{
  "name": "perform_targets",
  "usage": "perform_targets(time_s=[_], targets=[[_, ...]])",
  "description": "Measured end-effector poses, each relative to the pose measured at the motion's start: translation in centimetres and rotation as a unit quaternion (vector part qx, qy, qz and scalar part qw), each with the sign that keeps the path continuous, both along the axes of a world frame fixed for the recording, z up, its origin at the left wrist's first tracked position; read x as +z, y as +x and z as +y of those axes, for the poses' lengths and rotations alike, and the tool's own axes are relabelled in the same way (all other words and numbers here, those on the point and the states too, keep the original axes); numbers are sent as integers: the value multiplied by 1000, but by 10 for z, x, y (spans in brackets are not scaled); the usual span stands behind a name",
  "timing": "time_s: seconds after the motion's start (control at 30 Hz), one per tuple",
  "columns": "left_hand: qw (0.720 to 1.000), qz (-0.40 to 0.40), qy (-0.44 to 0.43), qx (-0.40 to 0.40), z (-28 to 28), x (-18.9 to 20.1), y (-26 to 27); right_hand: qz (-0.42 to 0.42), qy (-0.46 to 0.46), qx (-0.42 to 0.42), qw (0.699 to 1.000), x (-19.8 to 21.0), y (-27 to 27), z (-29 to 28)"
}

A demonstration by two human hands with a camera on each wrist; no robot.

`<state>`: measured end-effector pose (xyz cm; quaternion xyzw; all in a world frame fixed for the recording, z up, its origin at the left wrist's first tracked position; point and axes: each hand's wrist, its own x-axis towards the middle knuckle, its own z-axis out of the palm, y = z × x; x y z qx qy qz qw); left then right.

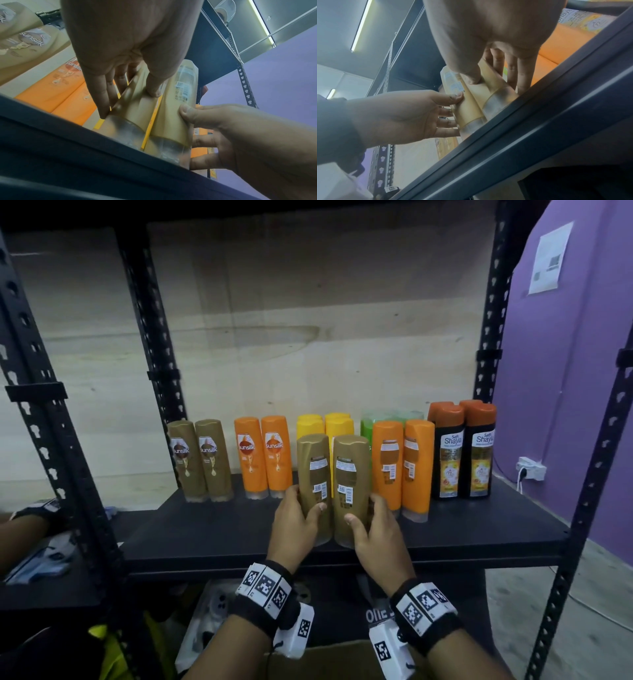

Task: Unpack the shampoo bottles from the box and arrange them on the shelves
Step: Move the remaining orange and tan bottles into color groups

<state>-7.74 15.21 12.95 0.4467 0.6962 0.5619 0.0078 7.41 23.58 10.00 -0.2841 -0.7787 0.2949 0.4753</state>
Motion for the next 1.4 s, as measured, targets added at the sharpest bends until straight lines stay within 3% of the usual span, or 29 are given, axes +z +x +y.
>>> perform_targets(time_s=[0.83,1.4], targets=[[993,-52,-103,4,42,14,-27,-62,-43,-13,997,12,-48,36],[985,-10,-164,51,36,10,-29,-144,-51,-47,987,4,-40,37]])
